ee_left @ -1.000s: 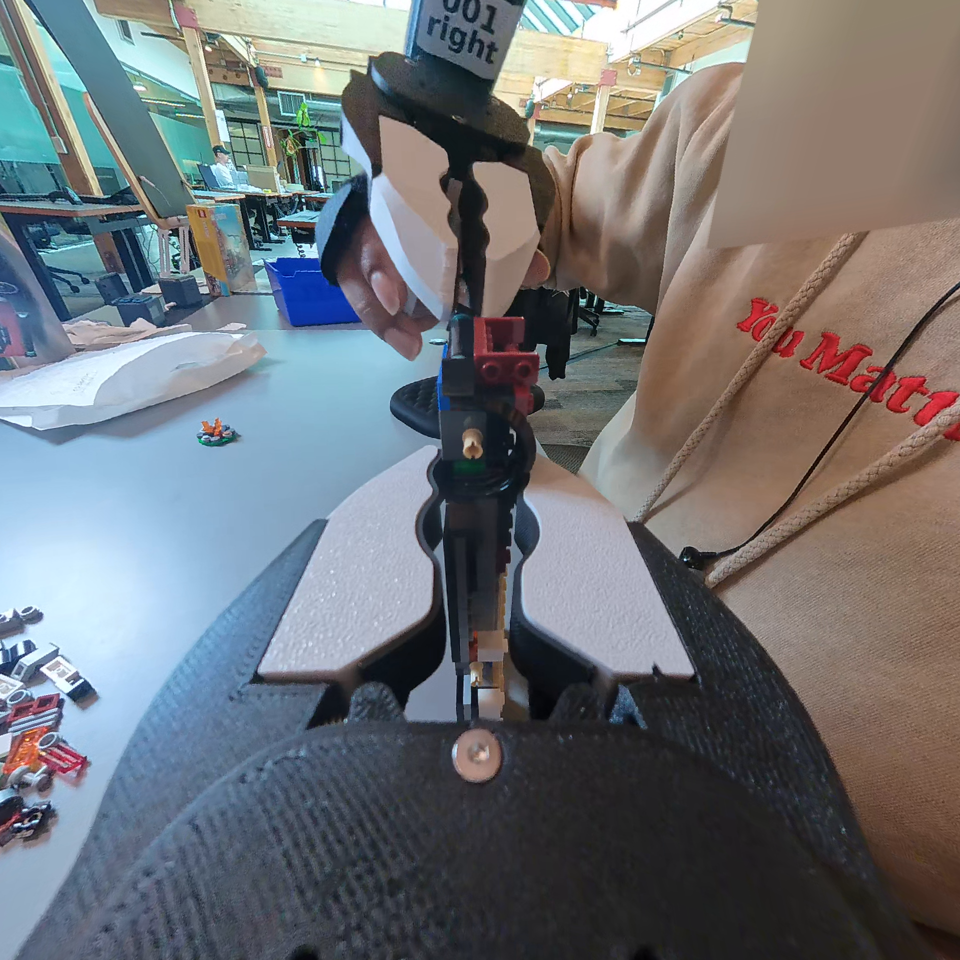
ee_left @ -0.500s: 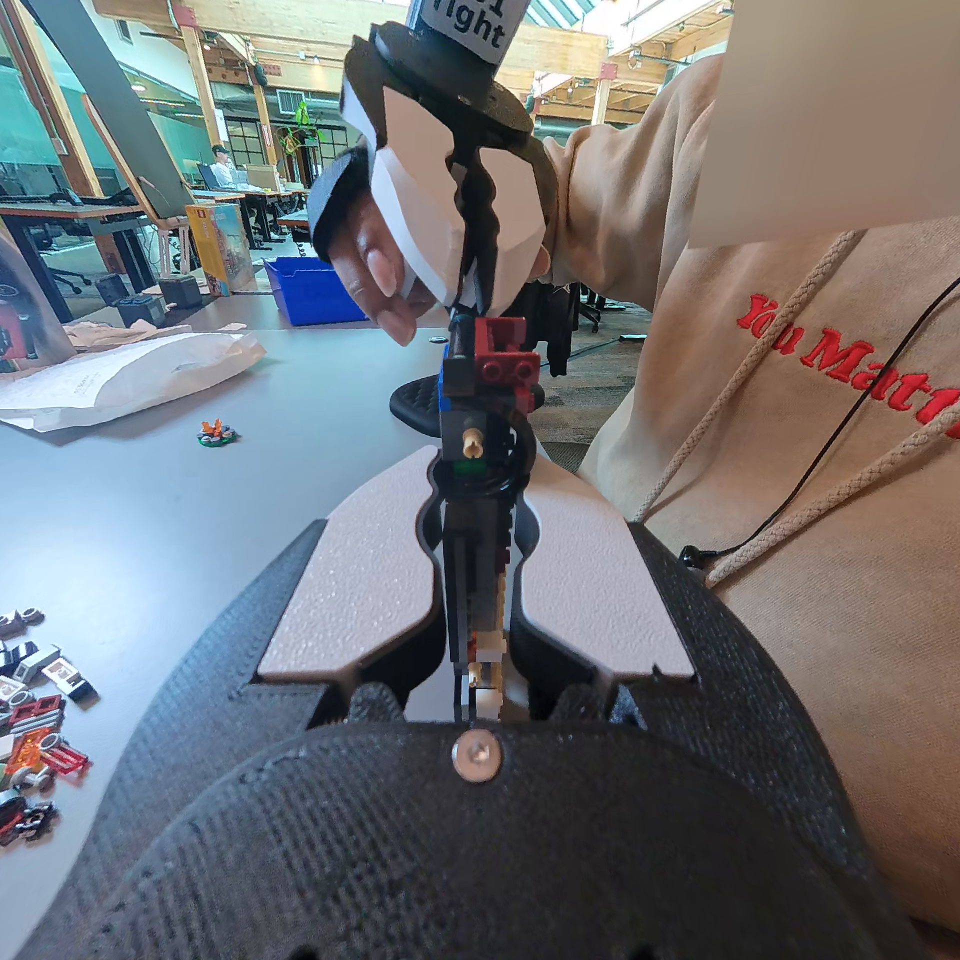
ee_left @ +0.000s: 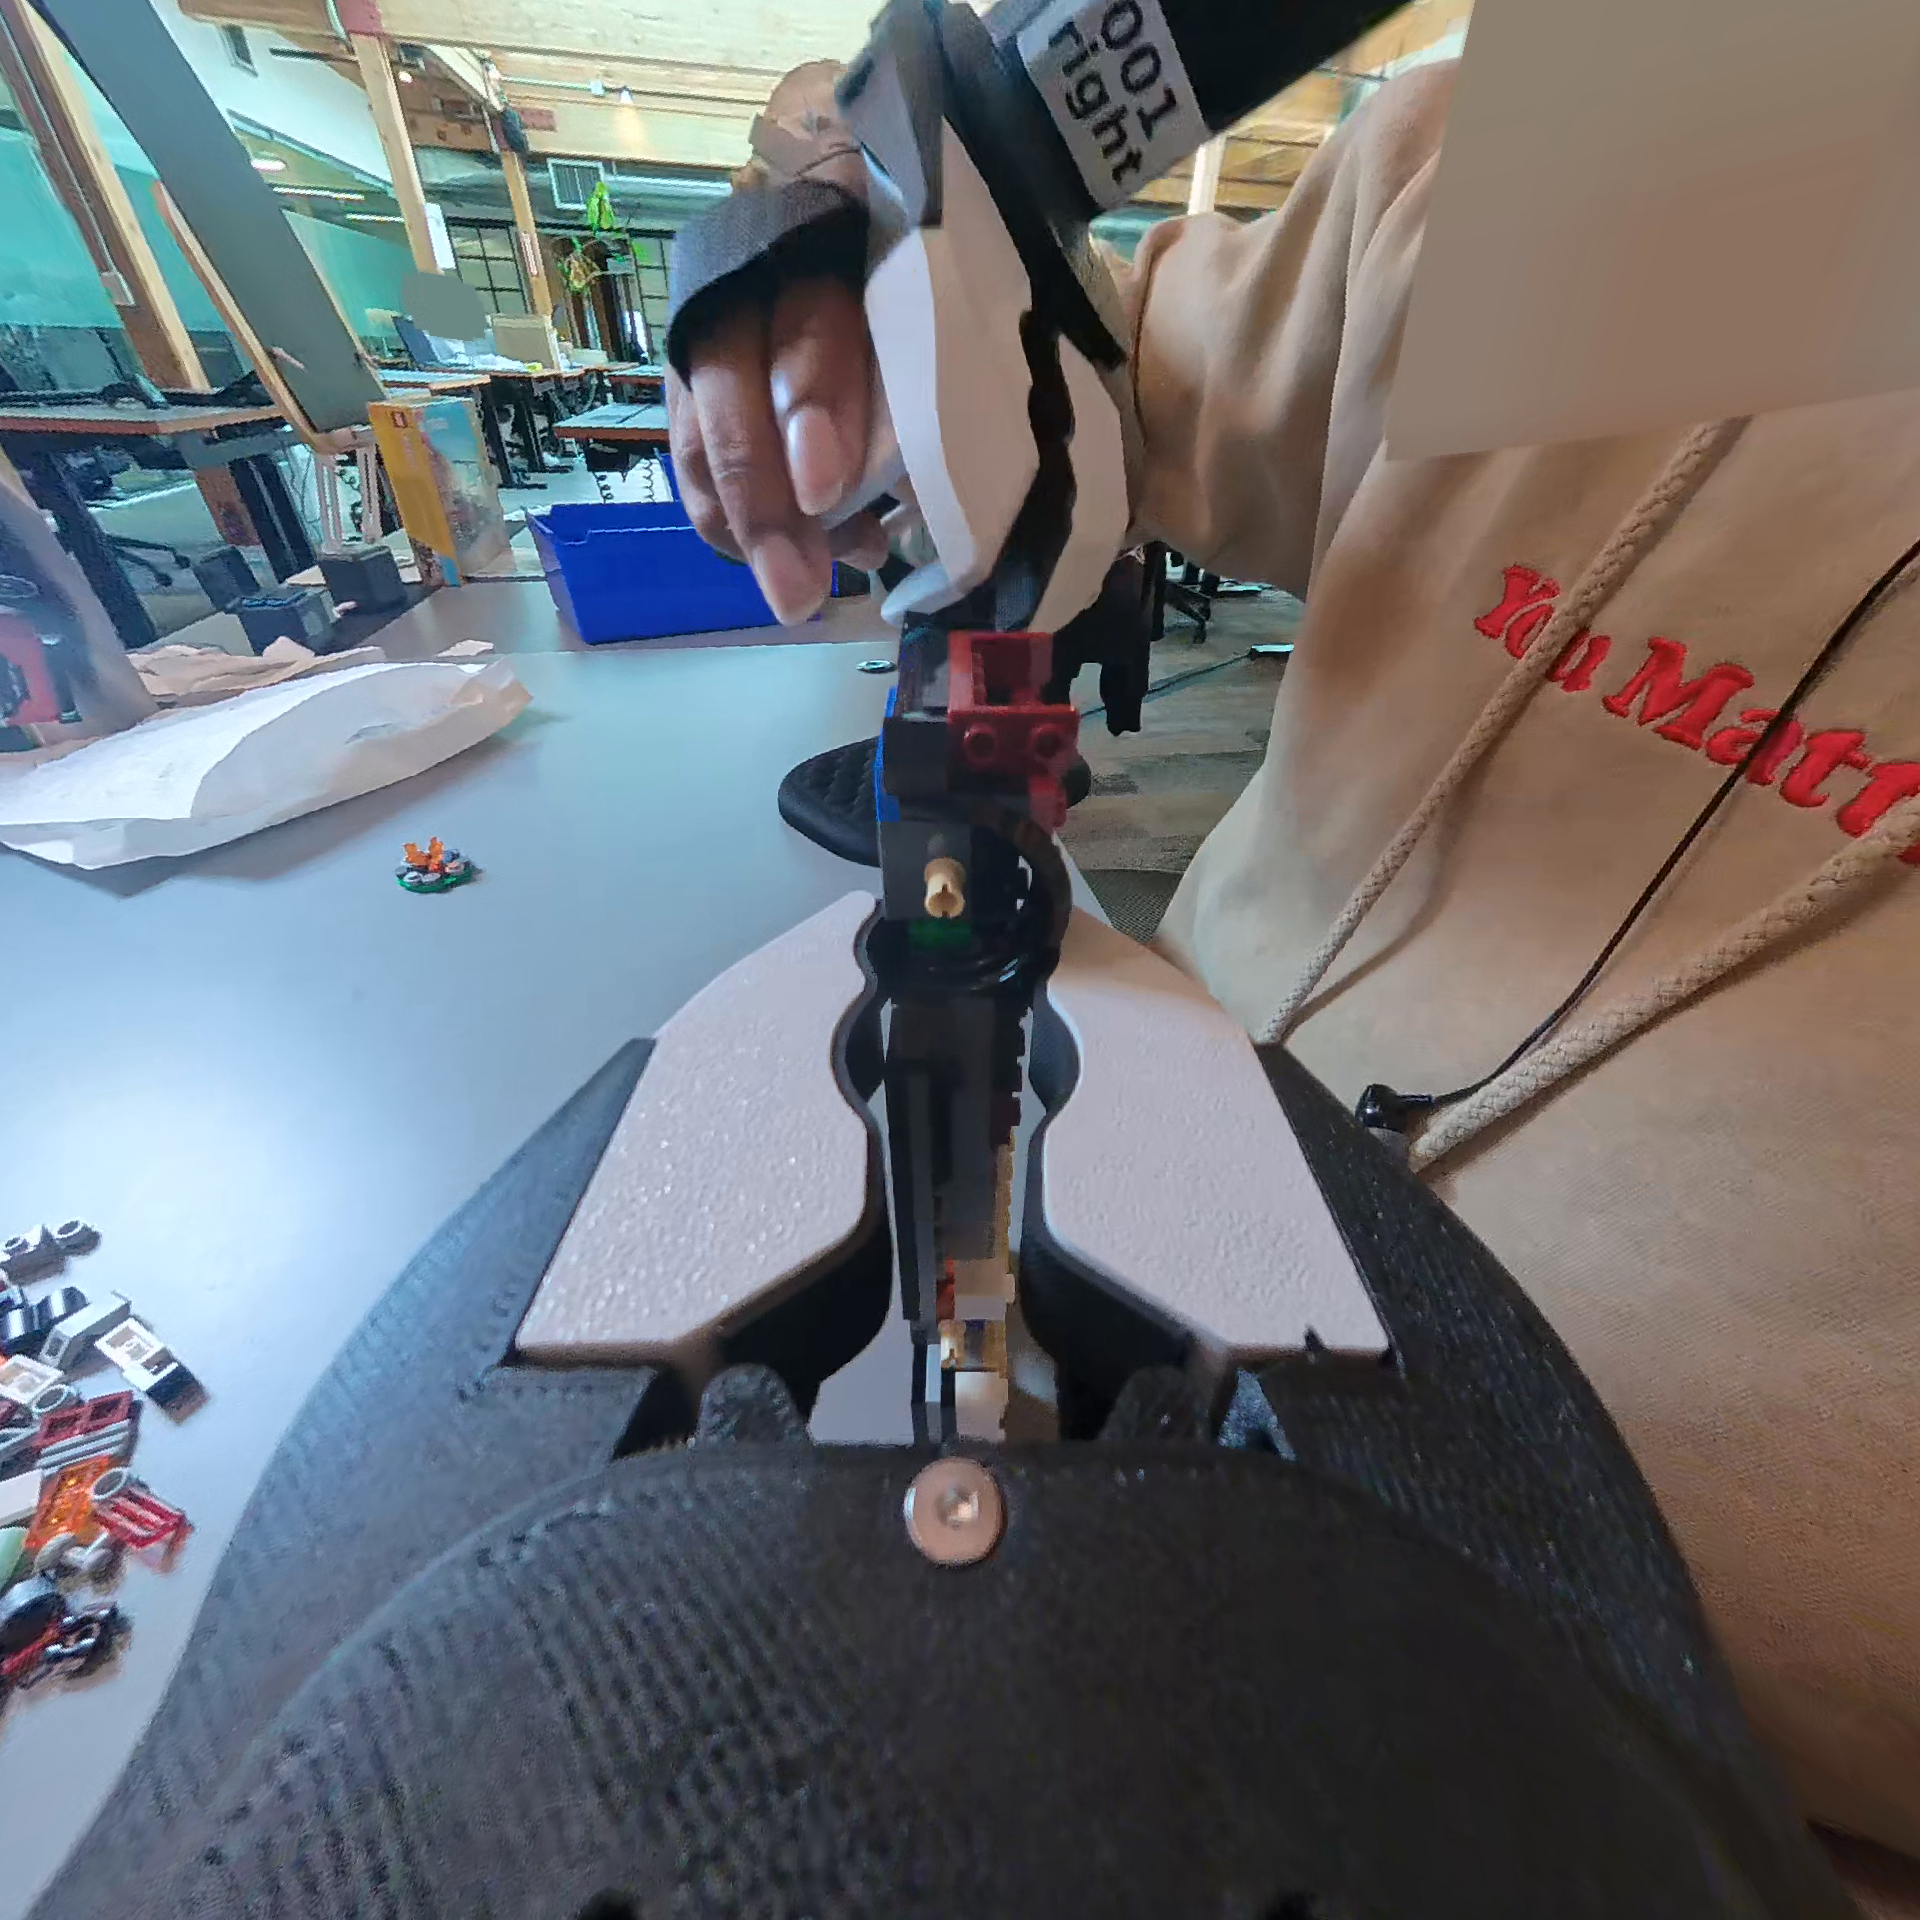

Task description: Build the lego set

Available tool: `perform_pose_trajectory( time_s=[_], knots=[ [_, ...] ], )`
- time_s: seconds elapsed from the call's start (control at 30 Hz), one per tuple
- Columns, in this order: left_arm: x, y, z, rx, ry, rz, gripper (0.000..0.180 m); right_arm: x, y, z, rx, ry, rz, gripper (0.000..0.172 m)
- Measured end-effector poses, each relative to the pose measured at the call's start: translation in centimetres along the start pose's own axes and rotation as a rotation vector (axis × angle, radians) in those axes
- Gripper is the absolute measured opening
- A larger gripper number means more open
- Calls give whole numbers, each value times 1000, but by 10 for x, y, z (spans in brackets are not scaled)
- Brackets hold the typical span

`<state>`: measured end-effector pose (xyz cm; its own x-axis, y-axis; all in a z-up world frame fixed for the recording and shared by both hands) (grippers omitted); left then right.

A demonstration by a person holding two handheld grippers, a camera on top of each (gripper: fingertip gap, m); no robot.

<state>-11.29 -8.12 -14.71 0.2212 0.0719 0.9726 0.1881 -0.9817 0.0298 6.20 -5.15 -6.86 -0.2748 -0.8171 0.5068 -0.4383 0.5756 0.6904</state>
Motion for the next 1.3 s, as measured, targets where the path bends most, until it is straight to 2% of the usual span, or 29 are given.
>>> perform_pose_trajectory(
  time_s=[0.13,0.23,0.3,0.4,0.53,0.7,0.87,0.97,1.2,1.3],
  knots=[
    [0,0,1,17,4,-10,24,-9,16,-2,81,50,280,19],
    [0,0,2,27,-1,-5,24,-16,18,3,141,33,389,20],
    [1,-1,2,36,-2,-10,24,-15,17,5,157,43,405,11],
    [0,-4,1,47,4,-37,24,-12,14,6,143,35,328,0],
    [0,-6,0,65,12,-57,24,-7,6,5,114,51,226,0],
    [-2,-17,-2,154,40,-182,24,-30,10,3,79,64,470,26],
    [-2,-34,-8,268,159,-415,24,-71,-8,22,-11,7,832,40],
    [-6,-41,-7,336,177,-480,24,-79,-24,39,-52,3,990,46],
    [-4,-46,-2,482,314,-599,24,-72,-42,69,-254,-102,1149,68],
    [-2,-45,1,558,342,-582,24,-64,-42,82,-329,-133,1157,76]
  ],
)
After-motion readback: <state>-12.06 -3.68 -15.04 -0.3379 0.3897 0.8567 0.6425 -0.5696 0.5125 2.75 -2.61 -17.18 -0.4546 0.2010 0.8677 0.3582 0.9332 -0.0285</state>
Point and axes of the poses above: each gripper's, where its closed fingertips meet, z out along the fingers, x out of its top, y = z × x across the jaws, the point moved 9 cm from there along -z, back along the fingers, and after that the axes turned 10 degrees about -y, right-handed, at the moved point
